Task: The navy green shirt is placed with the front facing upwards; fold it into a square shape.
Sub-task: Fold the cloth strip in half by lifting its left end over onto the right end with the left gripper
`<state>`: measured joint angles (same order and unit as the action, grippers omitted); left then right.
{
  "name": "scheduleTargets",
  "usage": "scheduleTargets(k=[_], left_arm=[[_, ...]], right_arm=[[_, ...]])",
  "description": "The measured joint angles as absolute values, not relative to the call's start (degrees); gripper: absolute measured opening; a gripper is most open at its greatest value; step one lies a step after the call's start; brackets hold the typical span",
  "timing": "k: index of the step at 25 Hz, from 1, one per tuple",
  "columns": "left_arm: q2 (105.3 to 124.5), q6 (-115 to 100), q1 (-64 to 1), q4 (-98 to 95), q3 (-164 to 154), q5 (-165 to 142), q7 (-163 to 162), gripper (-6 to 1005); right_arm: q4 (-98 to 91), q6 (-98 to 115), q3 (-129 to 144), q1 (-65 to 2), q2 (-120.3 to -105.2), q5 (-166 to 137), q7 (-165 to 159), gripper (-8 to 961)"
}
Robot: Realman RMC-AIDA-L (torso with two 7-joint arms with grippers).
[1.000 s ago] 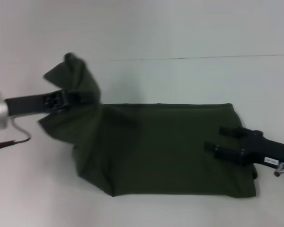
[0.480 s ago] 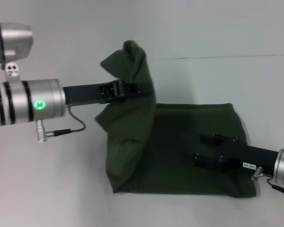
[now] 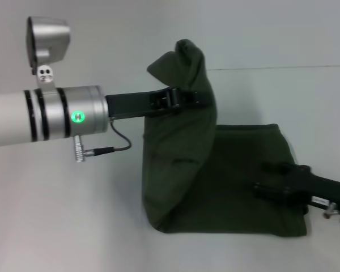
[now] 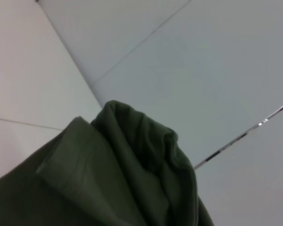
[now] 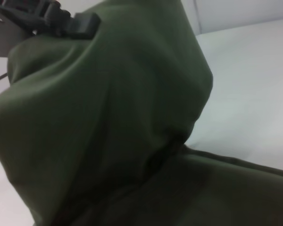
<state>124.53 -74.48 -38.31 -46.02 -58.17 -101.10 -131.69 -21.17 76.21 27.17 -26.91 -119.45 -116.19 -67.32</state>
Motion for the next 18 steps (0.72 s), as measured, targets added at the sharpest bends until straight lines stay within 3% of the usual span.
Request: scheduleTargets(k=[12,18], left_arm=[[124.59,-62.7,-41.1,-42.0,-72.5,-94.3,-131.4,104],[124.72,-56.8,-43.0,-36.7,-79.5,-88.1,-127.3,104]], right_arm=[[-27.0,86.0,15.6,-18.0,-118.44,-116.2,-67.4,857],[-27.6,88.1,12.8,-16.7,-118.06,-116.2,-67.4,855]])
